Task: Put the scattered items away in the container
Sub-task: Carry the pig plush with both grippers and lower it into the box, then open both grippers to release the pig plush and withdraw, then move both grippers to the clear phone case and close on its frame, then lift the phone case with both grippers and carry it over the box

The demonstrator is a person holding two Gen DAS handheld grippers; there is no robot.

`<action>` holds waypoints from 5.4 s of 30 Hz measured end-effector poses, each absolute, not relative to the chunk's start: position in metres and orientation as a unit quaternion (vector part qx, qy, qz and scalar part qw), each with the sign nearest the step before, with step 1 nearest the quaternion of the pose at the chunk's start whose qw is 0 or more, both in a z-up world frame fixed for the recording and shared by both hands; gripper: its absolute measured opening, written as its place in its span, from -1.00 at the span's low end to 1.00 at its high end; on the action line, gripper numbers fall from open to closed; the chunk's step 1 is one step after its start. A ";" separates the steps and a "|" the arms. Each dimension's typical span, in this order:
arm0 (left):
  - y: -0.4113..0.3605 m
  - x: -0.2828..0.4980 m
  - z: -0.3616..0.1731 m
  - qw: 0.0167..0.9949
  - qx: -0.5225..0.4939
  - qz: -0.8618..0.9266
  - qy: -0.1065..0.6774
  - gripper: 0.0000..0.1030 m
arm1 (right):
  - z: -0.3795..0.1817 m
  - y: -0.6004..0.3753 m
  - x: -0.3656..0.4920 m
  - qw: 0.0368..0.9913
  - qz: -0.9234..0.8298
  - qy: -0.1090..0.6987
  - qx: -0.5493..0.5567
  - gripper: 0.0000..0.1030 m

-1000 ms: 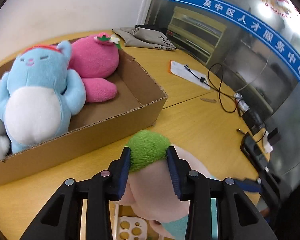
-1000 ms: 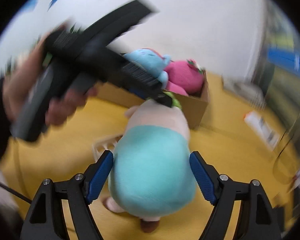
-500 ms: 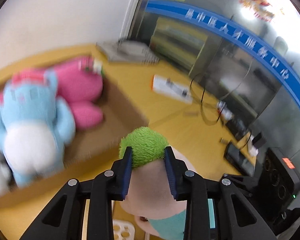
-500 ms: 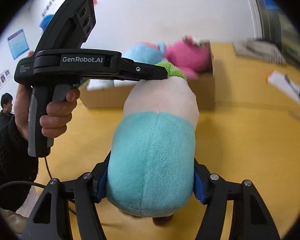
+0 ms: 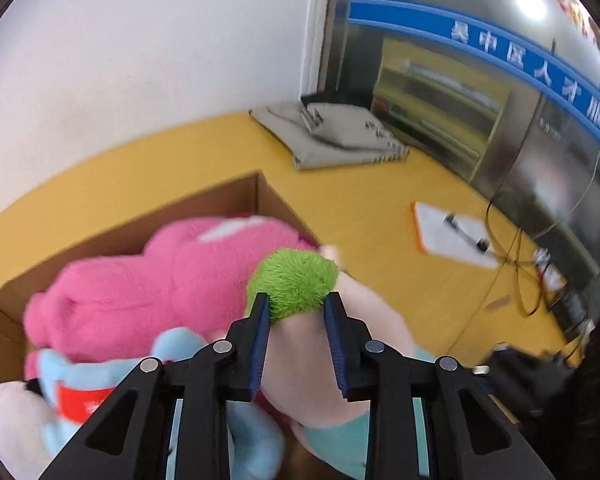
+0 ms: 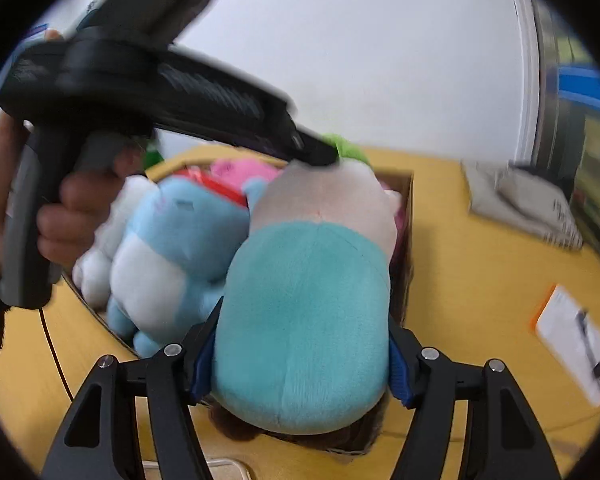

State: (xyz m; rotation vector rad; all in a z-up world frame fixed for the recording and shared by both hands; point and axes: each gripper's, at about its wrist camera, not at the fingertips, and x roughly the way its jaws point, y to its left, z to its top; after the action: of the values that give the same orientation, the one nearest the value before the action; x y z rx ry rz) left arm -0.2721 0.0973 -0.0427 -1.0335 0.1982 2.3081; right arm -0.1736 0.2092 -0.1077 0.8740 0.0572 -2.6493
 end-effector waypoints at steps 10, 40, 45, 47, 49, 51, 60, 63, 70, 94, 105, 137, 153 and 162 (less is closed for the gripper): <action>0.102 -0.270 -0.059 0.304 -0.392 0.865 0.078 -0.41 | -0.095 0.226 -0.153 0.176 -0.919 -0.017 0.353 0.43; -0.040 -0.164 -0.067 0.162 -0.411 0.893 0.082 0.37 | -0.081 0.173 -0.125 0.175 -0.918 0.015 0.355 0.35; -0.092 -0.162 -0.099 0.157 -0.446 0.881 -0.005 0.34 | -0.108 0.131 -0.138 0.245 -0.894 -0.022 0.375 0.34; -0.089 -0.159 -0.097 0.150 -0.446 0.882 -0.002 0.30 | -0.126 0.121 -0.144 0.232 -0.887 -0.024 0.399 0.34; -0.088 -0.156 -0.097 0.153 -0.448 0.881 0.001 0.30 | -0.126 0.121 -0.139 0.229 -0.886 -0.026 0.402 0.35; -0.087 -0.149 -0.097 0.152 -0.448 0.881 -0.001 0.30 | -0.125 0.124 -0.137 0.220 -0.885 -0.026 0.410 0.34; -0.087 -0.117 -0.089 0.133 -0.428 0.894 -0.012 0.54 | -0.122 0.128 -0.106 0.207 -0.890 -0.006 0.407 0.47; -0.086 -0.091 -0.069 0.117 -0.389 0.914 -0.008 0.85 | -0.107 0.130 -0.092 0.175 -0.901 0.006 0.396 0.51; -0.085 -0.044 -0.034 0.117 -0.336 0.935 0.004 1.00 | -0.072 0.155 -0.049 0.104 -0.935 -0.021 0.338 0.56; -0.031 -0.005 -0.110 0.189 -0.465 0.863 -0.065 0.80 | -0.151 0.189 -0.031 0.126 -0.890 0.045 0.435 0.31; 0.013 -0.008 -0.142 0.188 -0.519 0.834 -0.004 -0.65 | -0.178 0.190 -0.055 0.127 -0.873 0.058 0.466 -0.42; -0.014 -0.005 -0.143 0.231 -0.515 0.825 0.023 -0.83 | -0.177 0.180 -0.038 0.155 -0.866 0.054 0.473 -0.67; -0.043 -0.049 -0.006 0.253 -0.376 0.889 0.066 -0.84 | -0.049 0.160 -0.056 0.128 -0.928 0.057 0.344 -0.90; -0.059 -0.208 0.041 0.222 -0.358 0.903 0.085 -0.82 | -0.009 0.131 -0.204 0.123 -0.933 0.080 0.329 -0.90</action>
State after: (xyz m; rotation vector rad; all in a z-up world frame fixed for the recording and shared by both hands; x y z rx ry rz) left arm -0.2084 -0.0591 0.0415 -0.9886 0.2341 2.4953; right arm -0.2039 0.1308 -0.0091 0.9613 0.2339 -2.7212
